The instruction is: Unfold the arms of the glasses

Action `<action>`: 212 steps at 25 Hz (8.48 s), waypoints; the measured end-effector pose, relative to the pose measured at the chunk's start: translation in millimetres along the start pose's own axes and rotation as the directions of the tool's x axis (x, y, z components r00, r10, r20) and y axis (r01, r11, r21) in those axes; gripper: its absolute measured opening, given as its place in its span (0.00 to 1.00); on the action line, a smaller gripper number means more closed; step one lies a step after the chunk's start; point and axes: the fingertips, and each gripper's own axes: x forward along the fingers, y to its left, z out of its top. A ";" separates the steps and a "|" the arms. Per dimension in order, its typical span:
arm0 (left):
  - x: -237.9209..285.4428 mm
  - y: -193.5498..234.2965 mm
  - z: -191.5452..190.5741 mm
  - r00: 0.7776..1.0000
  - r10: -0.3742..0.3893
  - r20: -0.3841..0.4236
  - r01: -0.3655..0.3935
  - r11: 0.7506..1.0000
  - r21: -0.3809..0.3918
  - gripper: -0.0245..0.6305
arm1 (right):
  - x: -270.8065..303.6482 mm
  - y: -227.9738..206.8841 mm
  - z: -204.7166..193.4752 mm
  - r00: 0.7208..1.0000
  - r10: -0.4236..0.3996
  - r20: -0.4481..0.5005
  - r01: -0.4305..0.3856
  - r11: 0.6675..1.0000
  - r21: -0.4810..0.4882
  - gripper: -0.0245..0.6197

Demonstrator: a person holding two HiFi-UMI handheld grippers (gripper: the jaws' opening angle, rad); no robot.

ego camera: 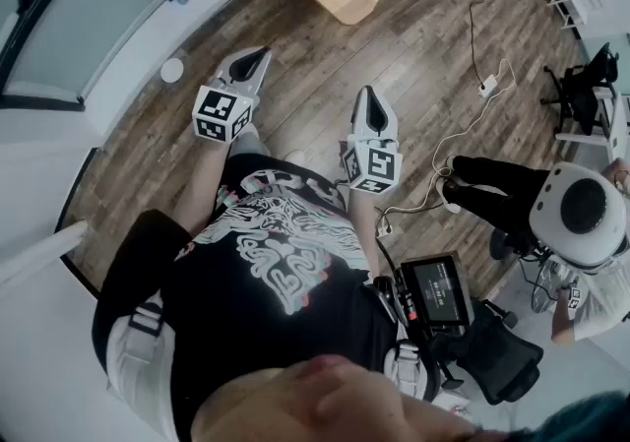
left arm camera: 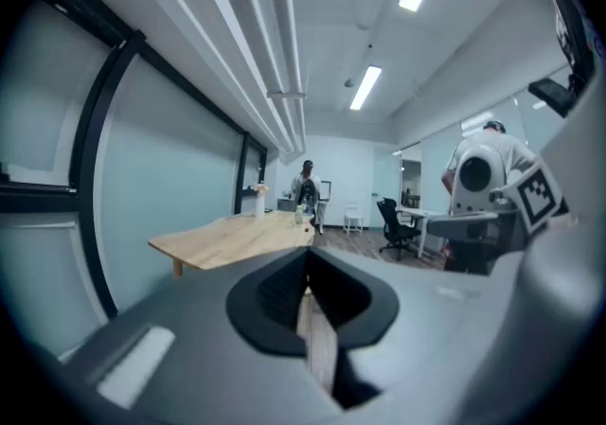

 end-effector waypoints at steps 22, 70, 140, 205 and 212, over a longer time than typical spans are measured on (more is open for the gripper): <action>11.6 2.7 0.3 1.000 0.013 0.005 -0.013 1.000 -0.003 0.02 | 8.8 -15.9 -0.7 1.000 -0.003 0.006 0.003 1.000 0.011 0.04; 382.6 226.3 14.0 0.982 -0.122 -0.146 0.127 0.992 0.026 0.02 | 393.7 -172.1 -4.5 0.986 -0.081 -0.146 0.073 0.996 -0.059 0.04; 493.5 289.2 -122.3 0.881 -0.068 -0.469 0.003 0.990 -0.139 0.02 | 593.3 -69.4 -198.9 0.322 0.356 -0.877 -0.939 0.241 -0.247 0.14; 538.2 201.9 -131.8 0.625 -0.323 -0.710 0.701 0.633 0.329 0.02 | 536.9 -71.1 -119.8 0.590 0.539 -0.601 -0.772 0.161 -0.614 0.08; 529.2 177.2 -164.9 0.425 -0.346 -0.837 0.870 0.410 0.273 0.15 | 529.1 -77.3 -122.9 0.597 0.549 -0.586 -0.764 0.167 -0.623 0.08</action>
